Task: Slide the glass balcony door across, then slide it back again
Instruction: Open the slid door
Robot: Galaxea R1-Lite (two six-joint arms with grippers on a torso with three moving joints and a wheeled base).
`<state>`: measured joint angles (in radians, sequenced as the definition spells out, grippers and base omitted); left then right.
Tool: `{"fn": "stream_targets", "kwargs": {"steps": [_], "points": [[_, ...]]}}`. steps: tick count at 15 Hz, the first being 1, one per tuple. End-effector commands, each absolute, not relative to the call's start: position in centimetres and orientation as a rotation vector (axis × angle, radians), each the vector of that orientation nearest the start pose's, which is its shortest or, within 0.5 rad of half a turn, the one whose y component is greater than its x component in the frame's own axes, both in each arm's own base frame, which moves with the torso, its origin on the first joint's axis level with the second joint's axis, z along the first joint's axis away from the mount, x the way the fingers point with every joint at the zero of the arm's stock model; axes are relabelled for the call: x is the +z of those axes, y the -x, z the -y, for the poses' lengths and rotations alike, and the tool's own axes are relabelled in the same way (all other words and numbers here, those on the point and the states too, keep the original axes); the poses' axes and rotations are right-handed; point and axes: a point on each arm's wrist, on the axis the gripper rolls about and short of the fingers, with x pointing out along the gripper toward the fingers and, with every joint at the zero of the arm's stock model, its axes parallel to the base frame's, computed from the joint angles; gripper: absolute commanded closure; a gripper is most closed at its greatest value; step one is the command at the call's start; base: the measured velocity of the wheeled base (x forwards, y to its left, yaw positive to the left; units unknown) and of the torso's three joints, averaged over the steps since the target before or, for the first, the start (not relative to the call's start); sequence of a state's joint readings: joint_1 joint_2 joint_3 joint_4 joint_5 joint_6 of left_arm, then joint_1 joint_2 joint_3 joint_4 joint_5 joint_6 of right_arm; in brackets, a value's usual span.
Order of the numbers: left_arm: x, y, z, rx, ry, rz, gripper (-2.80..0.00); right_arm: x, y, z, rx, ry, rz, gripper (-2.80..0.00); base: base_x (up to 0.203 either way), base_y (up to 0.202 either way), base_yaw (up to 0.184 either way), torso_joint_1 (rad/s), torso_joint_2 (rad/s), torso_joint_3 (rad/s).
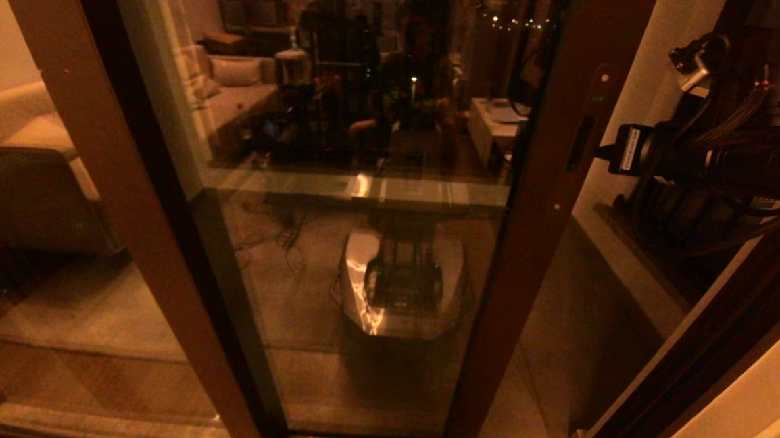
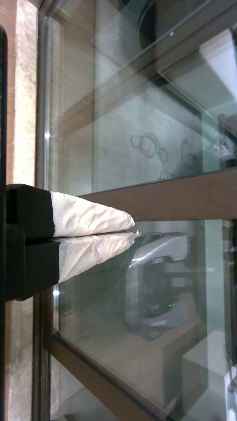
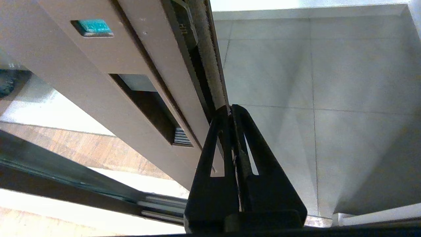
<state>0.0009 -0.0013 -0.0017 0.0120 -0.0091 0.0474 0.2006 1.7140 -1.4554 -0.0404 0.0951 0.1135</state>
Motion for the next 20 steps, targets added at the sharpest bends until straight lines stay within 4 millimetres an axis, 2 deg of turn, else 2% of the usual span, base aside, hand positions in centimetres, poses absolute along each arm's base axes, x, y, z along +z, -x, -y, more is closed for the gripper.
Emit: {"fn": "stream_targets", "kwargs": {"steps": [1,5,11,20], "points": [[7.5,2.3,0.0,-0.008,-0.048,-0.009,0.00,30.1,-32.6,-7.4,0.306,-0.101,-0.241,0.00,0.000,0.000,0.000,0.000,0.00,0.000],[7.5,2.3,0.0,-0.008,-0.048,-0.009,0.00,30.2,-32.5,-8.6,0.300,-0.100,-0.238,0.00,0.000,0.000,0.000,0.000,0.00,0.000],[7.5,2.3,0.0,-0.008,-0.048,-0.009,0.00,30.2,-33.2,-9.1,0.301,-0.104,-0.234,0.00,0.000,0.000,0.000,0.000,0.00,0.000],[7.5,2.3,0.0,-0.009,-0.048,-0.009,0.00,29.7,-33.8,-12.5,0.308,-0.111,-0.240,0.00,0.000,0.000,0.000,0.000,0.00,0.000]]}}
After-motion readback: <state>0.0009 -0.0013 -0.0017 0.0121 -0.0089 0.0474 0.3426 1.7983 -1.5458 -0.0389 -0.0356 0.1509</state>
